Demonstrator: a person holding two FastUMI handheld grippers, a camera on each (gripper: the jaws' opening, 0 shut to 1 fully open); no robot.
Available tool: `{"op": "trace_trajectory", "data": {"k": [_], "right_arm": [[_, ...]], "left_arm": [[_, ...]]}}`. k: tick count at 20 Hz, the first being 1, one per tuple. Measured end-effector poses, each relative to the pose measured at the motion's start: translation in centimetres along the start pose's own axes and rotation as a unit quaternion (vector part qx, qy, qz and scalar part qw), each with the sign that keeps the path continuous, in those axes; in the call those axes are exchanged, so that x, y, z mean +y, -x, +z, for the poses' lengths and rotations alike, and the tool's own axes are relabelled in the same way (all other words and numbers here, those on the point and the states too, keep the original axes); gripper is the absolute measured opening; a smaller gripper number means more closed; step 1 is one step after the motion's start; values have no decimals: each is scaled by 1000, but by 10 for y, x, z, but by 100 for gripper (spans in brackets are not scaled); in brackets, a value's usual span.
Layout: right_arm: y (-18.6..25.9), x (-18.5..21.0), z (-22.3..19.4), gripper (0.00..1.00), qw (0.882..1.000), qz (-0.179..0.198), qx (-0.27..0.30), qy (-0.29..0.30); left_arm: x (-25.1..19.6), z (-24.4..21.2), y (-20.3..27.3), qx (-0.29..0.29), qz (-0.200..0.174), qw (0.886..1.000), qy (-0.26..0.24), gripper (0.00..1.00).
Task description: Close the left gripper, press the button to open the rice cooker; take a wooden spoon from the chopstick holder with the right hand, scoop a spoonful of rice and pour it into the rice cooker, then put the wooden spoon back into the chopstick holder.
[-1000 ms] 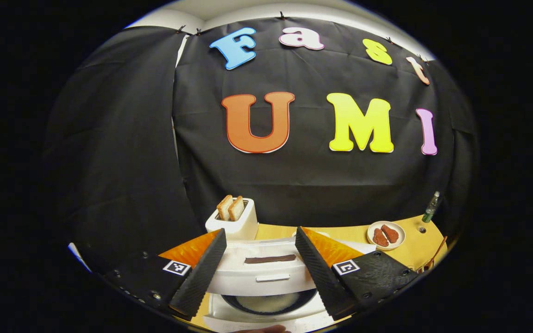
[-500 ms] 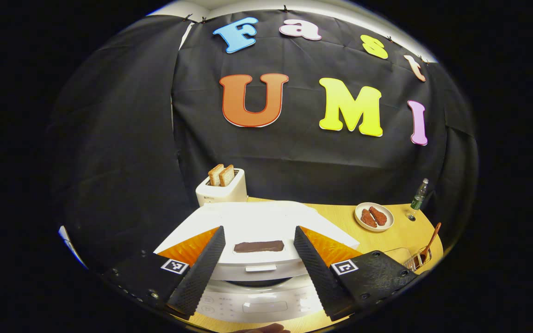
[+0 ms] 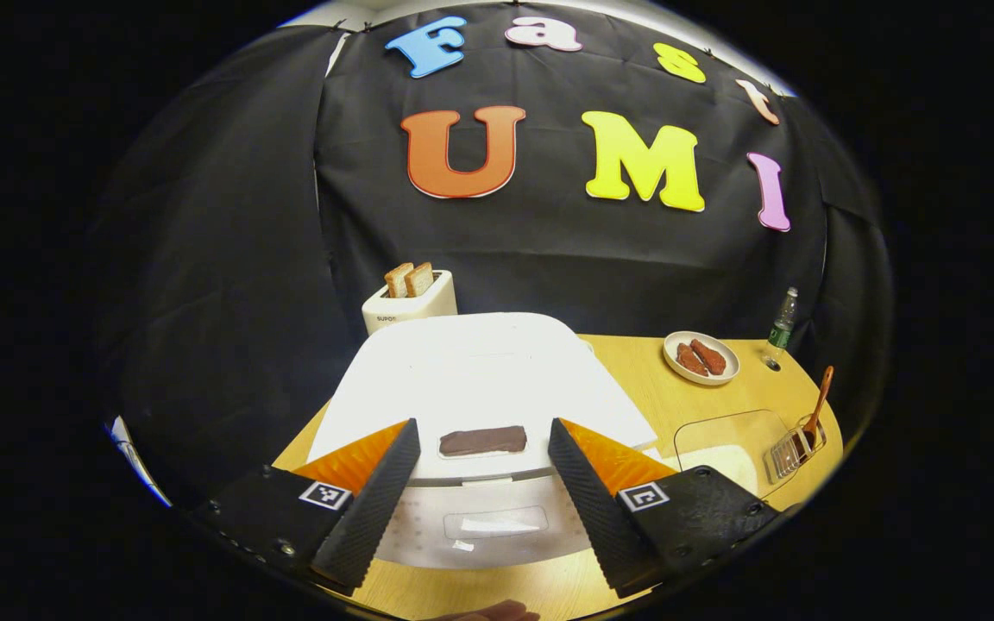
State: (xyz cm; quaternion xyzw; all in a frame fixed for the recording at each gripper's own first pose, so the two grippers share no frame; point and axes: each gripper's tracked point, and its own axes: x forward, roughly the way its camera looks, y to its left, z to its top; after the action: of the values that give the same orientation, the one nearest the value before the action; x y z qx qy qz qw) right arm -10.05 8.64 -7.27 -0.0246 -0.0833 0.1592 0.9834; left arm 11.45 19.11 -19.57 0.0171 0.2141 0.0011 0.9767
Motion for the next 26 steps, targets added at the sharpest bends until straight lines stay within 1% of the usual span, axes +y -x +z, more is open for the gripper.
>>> {"op": "trace_trajectory", "data": {"k": [1, 2, 3, 6, 10, 12, 13, 16, 18, 21, 23, 26], "right_arm": [[5, 9, 0, 93, 1000, 11, 1, -8], [8, 16, 1, 94, 1000, 20, 6, -17], [11, 14, -2, 93, 999, 23, 12, -24], [12, 8, 4, 94, 999, 16, 7, -32], [11, 4, -7, 93, 999, 10, 15, -34], [9, 3, -11, 94, 999, 10, 20, -38], [9, 0, -14, 93, 999, 8, 23, -37], [7, -11, -20, 94, 999, -8, 31, -35], [8, -16, -20, 95, 999, -17, 31, -31], [11, -21, -18, 94, 999, -25, 27, -28], [14, -28, -16, 94, 999, -36, 21, -27], [18, -32, -19, 94, 998, -41, 21, -30]], "left_arm": [[-1, -2, 0, 3, -2, 1000, 2, 97], [0, -6, -1, 9, -4, 1000, 3, 97], [-1, -9, -1, 12, -4, 1000, 2, 98], [-1, -8, -2, -6, -2, 1000, 1, 98], [0, -9, -1, -20, -5, 1000, 1, 98], [0, -10, -1, -28, -5, 1000, -3, 99], [-1, -10, -2, -33, -6, 999, -3, 99], [0, -10, -2, -41, -9, 999, 3, 99], [0, -10, -3, -41, -12, 999, -2, 99], [-1, -8, 1, -43, -20, 999, -4, 98], [2, -10, 8, -38, -13, 999, -10, 97], [-6, -9, 27, -31, -20, 999, 7, 95]]}}
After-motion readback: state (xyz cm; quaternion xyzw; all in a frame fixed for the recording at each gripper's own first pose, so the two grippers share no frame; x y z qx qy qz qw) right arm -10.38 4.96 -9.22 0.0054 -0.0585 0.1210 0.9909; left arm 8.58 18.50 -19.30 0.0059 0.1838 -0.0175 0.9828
